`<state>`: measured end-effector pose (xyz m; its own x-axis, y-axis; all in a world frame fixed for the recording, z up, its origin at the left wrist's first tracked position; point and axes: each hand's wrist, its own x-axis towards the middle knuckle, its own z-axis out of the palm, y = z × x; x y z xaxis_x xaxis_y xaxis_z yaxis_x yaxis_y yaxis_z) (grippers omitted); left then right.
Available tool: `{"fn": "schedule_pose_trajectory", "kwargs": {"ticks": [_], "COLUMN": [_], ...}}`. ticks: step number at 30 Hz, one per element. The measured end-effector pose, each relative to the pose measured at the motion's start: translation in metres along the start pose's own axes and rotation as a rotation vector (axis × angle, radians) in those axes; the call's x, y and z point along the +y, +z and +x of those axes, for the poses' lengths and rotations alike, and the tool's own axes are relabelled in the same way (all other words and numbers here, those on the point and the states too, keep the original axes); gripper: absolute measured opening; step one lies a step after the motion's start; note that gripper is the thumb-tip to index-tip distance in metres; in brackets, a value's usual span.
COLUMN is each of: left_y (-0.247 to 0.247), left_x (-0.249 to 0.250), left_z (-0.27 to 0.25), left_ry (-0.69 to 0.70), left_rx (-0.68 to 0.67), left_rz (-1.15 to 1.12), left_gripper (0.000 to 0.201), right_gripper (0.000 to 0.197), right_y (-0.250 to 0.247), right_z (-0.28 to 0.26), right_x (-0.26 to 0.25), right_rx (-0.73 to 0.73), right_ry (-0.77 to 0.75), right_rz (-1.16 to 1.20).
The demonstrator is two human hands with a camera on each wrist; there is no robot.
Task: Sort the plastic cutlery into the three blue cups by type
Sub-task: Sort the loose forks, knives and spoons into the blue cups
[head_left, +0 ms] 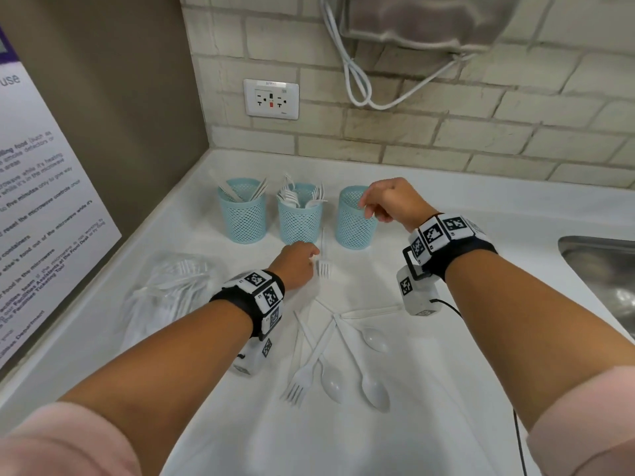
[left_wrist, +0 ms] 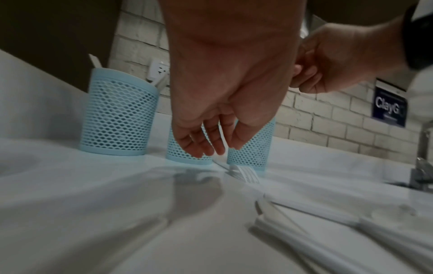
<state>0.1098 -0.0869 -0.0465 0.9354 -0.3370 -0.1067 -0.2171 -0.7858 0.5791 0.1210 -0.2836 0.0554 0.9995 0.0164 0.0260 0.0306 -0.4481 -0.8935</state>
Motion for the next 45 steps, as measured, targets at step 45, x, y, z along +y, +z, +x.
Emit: {"fn": "schedule_pose_trajectory", "kwargs": {"ticks": [45], "left_y": [0.010], "left_x": [0.013], "left_z": [-0.066], "left_ry": [-0.353], "left_rx": [-0.215], "left_rz": [0.121], "left_gripper": [0.103], "right_gripper": [0.031], "right_y": [0.060], "right_z": [-0.072], "right_x": [0.053], "right_rx": [-0.634], "right_ry": [0.326], "right_rz": [-0.754]}}
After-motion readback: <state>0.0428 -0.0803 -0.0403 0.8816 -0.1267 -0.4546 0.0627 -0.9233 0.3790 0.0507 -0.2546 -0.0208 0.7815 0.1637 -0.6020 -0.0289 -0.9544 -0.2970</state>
